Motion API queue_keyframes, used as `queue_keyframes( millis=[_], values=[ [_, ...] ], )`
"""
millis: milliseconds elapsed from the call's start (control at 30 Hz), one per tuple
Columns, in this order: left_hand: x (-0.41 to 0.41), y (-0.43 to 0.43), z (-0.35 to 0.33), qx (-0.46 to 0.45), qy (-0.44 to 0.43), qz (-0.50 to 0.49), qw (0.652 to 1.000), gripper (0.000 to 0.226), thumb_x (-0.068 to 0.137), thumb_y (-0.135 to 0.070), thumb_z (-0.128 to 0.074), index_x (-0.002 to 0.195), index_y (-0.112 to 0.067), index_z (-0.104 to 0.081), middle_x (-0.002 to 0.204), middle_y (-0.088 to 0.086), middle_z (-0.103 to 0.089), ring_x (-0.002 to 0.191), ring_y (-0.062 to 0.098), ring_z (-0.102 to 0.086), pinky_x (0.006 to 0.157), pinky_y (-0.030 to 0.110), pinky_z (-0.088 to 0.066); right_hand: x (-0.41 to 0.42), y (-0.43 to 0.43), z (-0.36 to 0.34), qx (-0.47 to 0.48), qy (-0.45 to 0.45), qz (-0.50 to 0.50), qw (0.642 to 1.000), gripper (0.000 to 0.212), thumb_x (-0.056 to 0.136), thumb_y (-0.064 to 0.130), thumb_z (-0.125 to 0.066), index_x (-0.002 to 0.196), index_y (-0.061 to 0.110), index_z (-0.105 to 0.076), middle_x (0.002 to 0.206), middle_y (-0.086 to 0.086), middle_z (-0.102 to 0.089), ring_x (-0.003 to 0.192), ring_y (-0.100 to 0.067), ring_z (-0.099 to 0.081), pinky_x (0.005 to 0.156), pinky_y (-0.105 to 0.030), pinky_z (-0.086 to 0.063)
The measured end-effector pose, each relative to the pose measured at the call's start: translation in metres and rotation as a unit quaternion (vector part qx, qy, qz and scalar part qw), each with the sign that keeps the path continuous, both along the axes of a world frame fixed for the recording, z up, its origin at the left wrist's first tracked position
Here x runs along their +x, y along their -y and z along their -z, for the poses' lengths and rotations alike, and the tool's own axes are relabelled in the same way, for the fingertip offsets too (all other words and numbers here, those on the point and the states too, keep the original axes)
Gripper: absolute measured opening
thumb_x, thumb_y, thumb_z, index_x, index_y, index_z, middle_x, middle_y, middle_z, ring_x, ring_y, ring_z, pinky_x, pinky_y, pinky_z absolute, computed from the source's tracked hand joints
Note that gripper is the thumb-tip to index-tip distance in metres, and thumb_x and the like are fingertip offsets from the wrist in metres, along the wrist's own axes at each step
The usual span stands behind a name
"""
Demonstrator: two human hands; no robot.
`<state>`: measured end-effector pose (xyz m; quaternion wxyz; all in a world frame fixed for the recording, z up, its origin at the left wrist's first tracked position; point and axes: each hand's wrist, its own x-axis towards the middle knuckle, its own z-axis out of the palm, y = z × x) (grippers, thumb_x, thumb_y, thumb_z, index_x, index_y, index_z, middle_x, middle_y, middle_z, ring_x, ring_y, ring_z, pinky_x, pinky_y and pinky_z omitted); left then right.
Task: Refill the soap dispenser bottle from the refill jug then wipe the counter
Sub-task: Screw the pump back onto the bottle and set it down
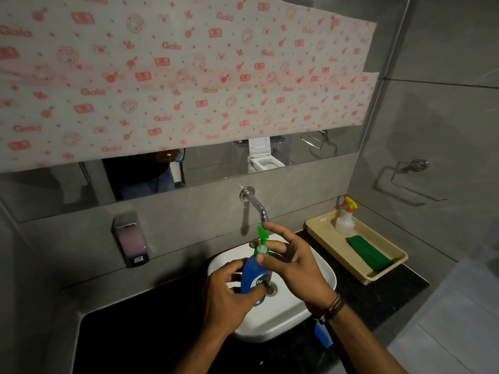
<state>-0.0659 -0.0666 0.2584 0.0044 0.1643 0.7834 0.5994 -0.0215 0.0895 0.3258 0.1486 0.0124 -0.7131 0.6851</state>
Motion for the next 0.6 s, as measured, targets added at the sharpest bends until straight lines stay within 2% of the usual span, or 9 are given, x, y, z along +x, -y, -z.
queue_keyframes(
  millis=[100,167,233,333,400,467,500,600],
  values=[
    [-0.001,-0.001,0.001,-0.003,-0.004,-0.006,1.000,0.042,0.062,-0.030,-0.093,0.099,-0.037,-0.074,0.094,-0.019,-0.077,0.091,0.010,-0.072,0.068,0.025,-0.064,-0.004,0.009,0.004,-0.016,-0.018,0.069,0.997,0.055,0.074,0.012,-0.087,0.124,0.015,-0.065,0.099,-0.011,-0.080,0.098,-0.028,-0.077,0.091,-0.047,-0.061],
    [-0.002,-0.002,0.002,-0.003,-0.001,-0.005,1.000,0.044,0.065,-0.027,-0.094,0.104,-0.035,-0.074,0.097,-0.017,-0.077,0.094,0.012,-0.072,0.072,0.030,-0.066,-0.007,0.016,0.007,-0.029,-0.014,0.110,0.993,0.053,0.070,0.007,-0.091,0.116,0.014,-0.066,0.093,-0.009,-0.081,0.090,-0.025,-0.078,0.083,-0.043,-0.064],
    [-0.003,-0.001,0.004,-0.004,0.005,-0.004,1.000,0.046,0.066,-0.026,-0.094,0.107,-0.034,-0.074,0.099,-0.016,-0.077,0.096,0.013,-0.072,0.073,0.032,-0.066,-0.009,0.020,0.009,-0.036,-0.006,0.133,0.990,0.057,0.066,0.006,-0.093,0.114,0.013,-0.063,0.091,-0.008,-0.081,0.087,-0.025,-0.079,0.082,-0.047,-0.064],
    [-0.004,0.002,0.003,0.007,0.017,0.001,1.000,0.047,0.061,-0.034,-0.093,0.104,-0.036,-0.074,0.097,-0.015,-0.077,0.094,0.013,-0.073,0.071,0.033,-0.066,-0.011,0.015,0.006,0.005,0.001,0.112,0.994,0.075,0.063,0.019,-0.094,0.128,0.019,-0.058,0.099,-0.007,-0.079,0.097,-0.022,-0.077,0.091,-0.048,-0.061],
    [-0.005,0.006,0.001,0.018,0.021,0.004,1.000,0.050,0.054,-0.044,-0.088,0.101,-0.036,-0.076,0.093,-0.013,-0.079,0.090,0.014,-0.074,0.069,0.035,-0.066,-0.012,0.005,0.000,0.044,-0.007,0.063,0.997,0.085,0.070,0.026,-0.088,0.145,0.025,-0.048,0.122,0.000,-0.073,0.116,-0.015,-0.069,0.097,-0.035,-0.057],
    [-0.007,0.009,0.000,0.030,0.023,0.006,0.999,0.052,0.051,-0.044,-0.088,0.101,-0.035,-0.077,0.092,-0.011,-0.079,0.088,0.016,-0.075,0.068,0.038,-0.066,-0.014,-0.006,-0.008,0.078,-0.020,-0.005,0.997,0.076,0.085,0.026,-0.079,0.152,0.028,-0.043,0.145,0.011,-0.058,0.132,-0.007,-0.056,0.100,-0.026,-0.053],
    [-0.008,0.010,0.001,0.034,0.023,0.009,0.999,0.052,0.051,-0.043,-0.089,0.102,-0.034,-0.078,0.093,-0.010,-0.080,0.089,0.018,-0.076,0.068,0.039,-0.067,-0.016,-0.010,-0.012,0.096,-0.021,-0.033,0.995,0.068,0.089,0.025,-0.074,0.151,0.028,-0.046,0.149,0.014,-0.055,0.135,-0.006,-0.053,0.102,-0.025,-0.052],
    [-0.010,0.011,0.001,0.036,0.021,0.019,0.999,0.053,0.051,-0.043,-0.091,0.102,-0.034,-0.078,0.095,-0.011,-0.080,0.090,0.018,-0.076,0.068,0.039,-0.067,-0.023,-0.019,-0.020,0.128,-0.034,-0.063,0.989,0.041,0.095,0.015,-0.069,0.136,0.018,-0.064,0.135,0.005,-0.068,0.126,-0.014,-0.063,0.100,-0.029,-0.054]
  ],
)
